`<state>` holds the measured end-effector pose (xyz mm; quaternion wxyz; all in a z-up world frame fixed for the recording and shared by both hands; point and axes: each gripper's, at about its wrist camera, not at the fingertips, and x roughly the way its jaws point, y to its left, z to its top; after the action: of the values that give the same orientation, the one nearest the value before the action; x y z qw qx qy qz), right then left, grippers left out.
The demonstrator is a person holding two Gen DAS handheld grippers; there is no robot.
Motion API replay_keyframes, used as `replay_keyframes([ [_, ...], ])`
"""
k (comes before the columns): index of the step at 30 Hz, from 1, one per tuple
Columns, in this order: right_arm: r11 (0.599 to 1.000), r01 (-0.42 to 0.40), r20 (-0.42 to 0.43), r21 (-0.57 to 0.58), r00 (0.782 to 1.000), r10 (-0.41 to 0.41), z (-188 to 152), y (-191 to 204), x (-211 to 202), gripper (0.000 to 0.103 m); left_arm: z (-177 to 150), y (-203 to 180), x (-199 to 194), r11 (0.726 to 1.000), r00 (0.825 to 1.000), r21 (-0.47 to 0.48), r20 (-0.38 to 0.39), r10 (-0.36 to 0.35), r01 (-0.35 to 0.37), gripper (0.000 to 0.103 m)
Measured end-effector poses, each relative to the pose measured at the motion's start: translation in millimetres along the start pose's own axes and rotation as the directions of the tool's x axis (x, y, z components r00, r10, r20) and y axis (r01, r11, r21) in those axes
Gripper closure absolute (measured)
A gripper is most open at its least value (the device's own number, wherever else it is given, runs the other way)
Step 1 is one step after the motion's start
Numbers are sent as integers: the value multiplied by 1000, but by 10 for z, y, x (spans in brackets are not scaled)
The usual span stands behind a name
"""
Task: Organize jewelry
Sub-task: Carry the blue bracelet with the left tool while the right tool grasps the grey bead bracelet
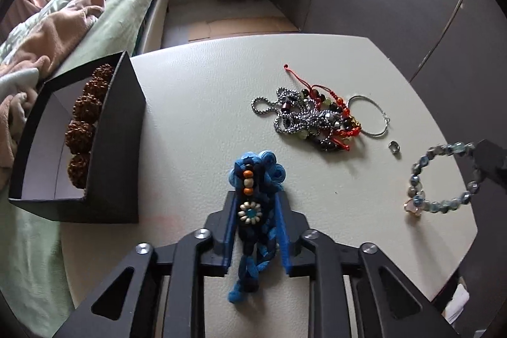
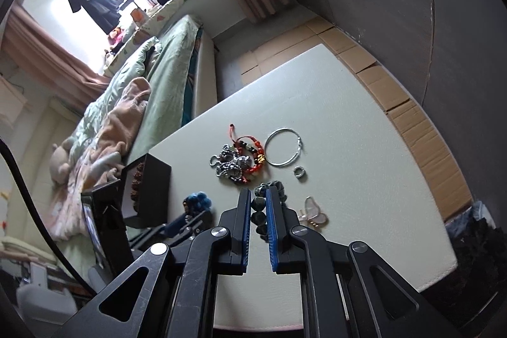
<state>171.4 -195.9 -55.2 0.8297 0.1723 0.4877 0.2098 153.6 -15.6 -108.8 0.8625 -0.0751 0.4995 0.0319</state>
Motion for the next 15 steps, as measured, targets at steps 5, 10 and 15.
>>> replay_keyframes([
  [5,1000,2,16,3,1000,-2,16,58,11,92,51,35,-241,999,997,-8,74,-35,36,93],
  [10,1000,-17,27,0,1000,17,31,109,11,92,53,51,-411,998,991,-17,125,-51,53,93],
  [15,997,-67,59,-25,996,68,29,209,-53,92,61,74,-608,996,980,-25,183,-75,81,93],
])
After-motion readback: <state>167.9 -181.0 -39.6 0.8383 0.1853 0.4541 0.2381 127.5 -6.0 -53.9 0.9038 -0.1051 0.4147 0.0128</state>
